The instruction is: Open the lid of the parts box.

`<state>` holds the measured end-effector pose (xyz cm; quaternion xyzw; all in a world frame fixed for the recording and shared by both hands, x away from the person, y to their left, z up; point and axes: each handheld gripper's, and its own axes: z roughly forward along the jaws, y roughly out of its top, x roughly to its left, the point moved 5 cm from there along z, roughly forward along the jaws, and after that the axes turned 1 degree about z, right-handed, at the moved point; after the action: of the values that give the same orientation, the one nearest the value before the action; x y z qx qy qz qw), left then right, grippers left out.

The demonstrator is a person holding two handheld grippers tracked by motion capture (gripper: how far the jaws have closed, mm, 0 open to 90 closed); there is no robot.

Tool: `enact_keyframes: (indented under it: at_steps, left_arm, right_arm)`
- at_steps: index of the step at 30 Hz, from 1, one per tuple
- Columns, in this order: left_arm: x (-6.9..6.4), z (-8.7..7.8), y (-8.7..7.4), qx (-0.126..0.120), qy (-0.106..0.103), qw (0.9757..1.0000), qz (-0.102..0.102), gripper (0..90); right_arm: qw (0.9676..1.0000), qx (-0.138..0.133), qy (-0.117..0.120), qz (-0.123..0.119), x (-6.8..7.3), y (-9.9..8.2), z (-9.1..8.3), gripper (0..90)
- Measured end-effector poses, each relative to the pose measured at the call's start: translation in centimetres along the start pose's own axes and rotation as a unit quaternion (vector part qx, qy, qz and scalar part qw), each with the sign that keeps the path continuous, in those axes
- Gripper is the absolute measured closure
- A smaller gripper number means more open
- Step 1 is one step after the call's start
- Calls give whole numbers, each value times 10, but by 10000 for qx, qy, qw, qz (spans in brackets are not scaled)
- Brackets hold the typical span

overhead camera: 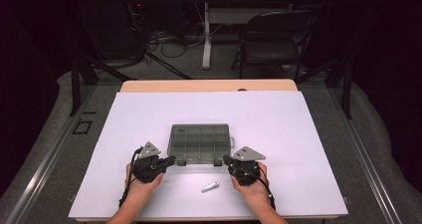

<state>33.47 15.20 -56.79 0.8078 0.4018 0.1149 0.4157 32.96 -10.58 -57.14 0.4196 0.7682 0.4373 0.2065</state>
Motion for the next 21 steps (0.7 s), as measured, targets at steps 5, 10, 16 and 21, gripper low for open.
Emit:
enact_keyframes:
  at_steps: [5,10,16,21]
  left_arm:
    - [5,-2,2,-77,20,9999,-119,900]
    - [7,-7,7,-165,87,9997,-173,900]
    - [10,-9,13,-222,140,9995,-201,900]
    - [11,-10,21,-269,173,9992,-220,900]
  right_arm:
    - [10000,-56,-12,64,-4,2,-1,900]
    - [9999,-128,-51,52,-5,7,-3,900]
    - [9998,-174,-97,76,-8,12,-3,900]
    - [9995,-256,-115,125,-12,21,-4,900]
